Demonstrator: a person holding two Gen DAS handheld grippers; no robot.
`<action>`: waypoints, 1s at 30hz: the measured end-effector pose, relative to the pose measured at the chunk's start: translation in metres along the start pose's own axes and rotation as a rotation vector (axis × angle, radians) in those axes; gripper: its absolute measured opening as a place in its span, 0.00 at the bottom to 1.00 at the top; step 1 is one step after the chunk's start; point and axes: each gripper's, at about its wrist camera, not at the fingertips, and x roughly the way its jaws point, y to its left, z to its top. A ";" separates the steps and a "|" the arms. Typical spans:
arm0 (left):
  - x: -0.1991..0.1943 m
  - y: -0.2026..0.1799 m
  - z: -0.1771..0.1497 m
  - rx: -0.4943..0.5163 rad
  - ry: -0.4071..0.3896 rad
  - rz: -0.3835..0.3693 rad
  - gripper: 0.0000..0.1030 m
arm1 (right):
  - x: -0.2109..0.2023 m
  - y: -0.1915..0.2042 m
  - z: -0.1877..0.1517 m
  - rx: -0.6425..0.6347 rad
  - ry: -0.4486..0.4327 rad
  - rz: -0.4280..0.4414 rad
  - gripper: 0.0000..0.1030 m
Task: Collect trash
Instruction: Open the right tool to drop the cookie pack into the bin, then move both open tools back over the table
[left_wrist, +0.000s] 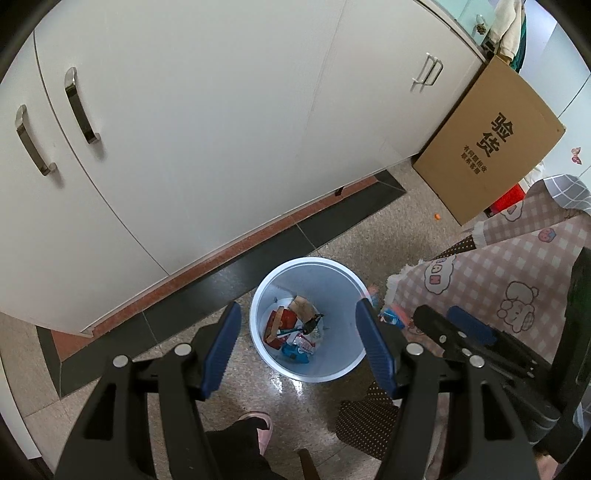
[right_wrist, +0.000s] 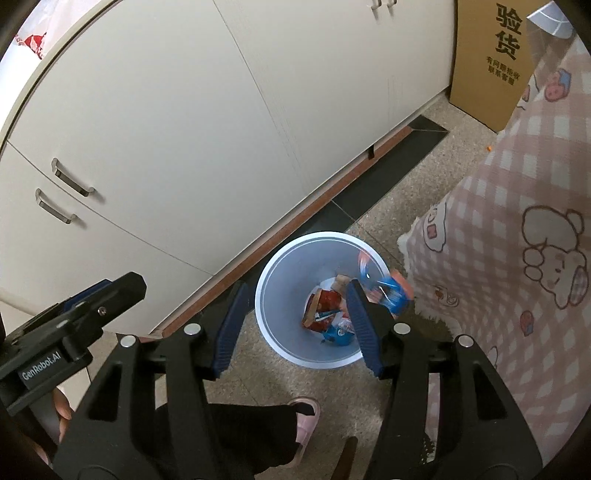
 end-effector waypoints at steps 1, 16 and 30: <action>-0.001 0.000 0.000 0.001 -0.002 -0.001 0.61 | -0.002 0.000 -0.001 -0.002 -0.001 0.003 0.54; -0.030 -0.018 -0.007 0.043 -0.054 -0.004 0.63 | -0.053 -0.008 -0.008 -0.038 -0.054 -0.010 0.54; -0.148 -0.022 -0.001 -0.041 -0.361 0.001 0.68 | -0.175 0.047 0.001 -0.188 -0.292 -0.029 0.54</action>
